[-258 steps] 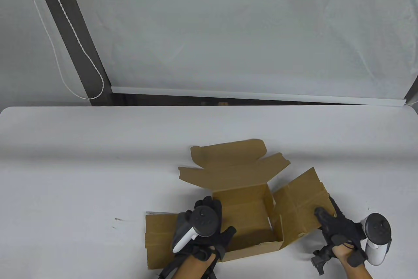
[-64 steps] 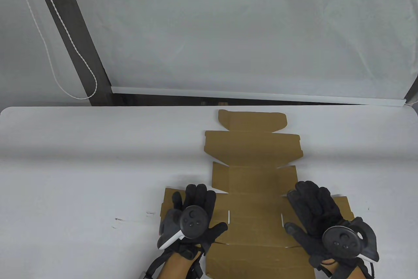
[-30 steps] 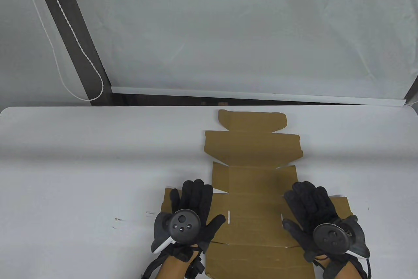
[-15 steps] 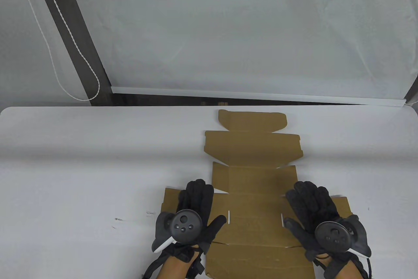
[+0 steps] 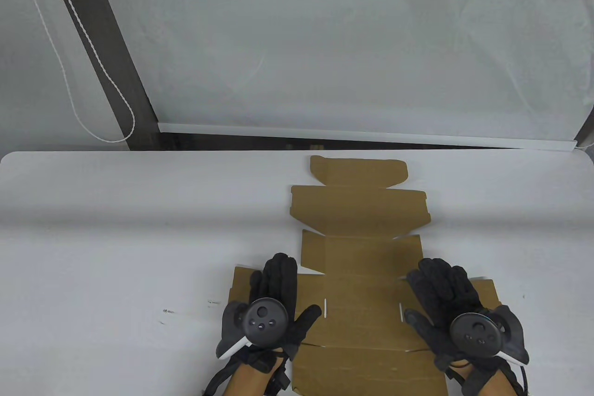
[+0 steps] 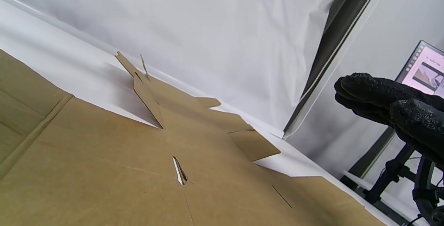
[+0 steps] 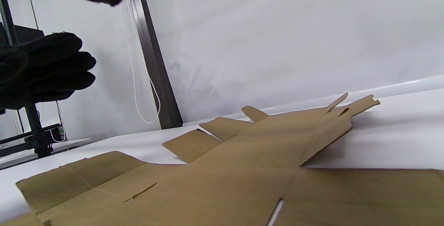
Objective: Fully disassemble mailer box
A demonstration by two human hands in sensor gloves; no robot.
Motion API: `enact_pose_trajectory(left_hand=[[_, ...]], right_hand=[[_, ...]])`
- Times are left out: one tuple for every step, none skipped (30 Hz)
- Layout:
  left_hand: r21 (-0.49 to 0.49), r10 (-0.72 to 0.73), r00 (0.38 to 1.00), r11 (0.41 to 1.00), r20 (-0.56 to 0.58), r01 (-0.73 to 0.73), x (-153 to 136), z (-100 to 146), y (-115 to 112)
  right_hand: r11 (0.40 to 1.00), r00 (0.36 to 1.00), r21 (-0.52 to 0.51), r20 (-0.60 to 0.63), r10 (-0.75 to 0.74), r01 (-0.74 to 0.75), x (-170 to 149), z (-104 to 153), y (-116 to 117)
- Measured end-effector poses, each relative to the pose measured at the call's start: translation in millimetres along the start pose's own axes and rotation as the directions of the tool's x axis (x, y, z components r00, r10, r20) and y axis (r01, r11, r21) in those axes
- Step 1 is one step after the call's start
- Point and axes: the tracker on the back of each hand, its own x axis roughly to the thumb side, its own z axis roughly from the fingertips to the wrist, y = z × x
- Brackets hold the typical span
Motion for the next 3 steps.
enact_pose_trajectory(left_hand=[[-0.006,-0.005,1.000,1.000,0.000,0.005,0.2,-0.1,-0.6],[-0.010,-0.010,1.000,1.000,-0.001,0.010,0.3,-0.3,-1.3],[-0.010,-0.011,1.000,1.000,-0.001,0.011,0.4,-0.5,-1.6]], right_hand=[[1.000,1.000,0.001,0.000,-0.003,0.003,-0.1,0.1,0.2],[1.000,1.000,0.003,0.002,-0.008,0.008,-0.2,0.1,0.6],[1.000,1.000,0.005,0.011,-0.017,0.017,0.0,0.2,1.1]])
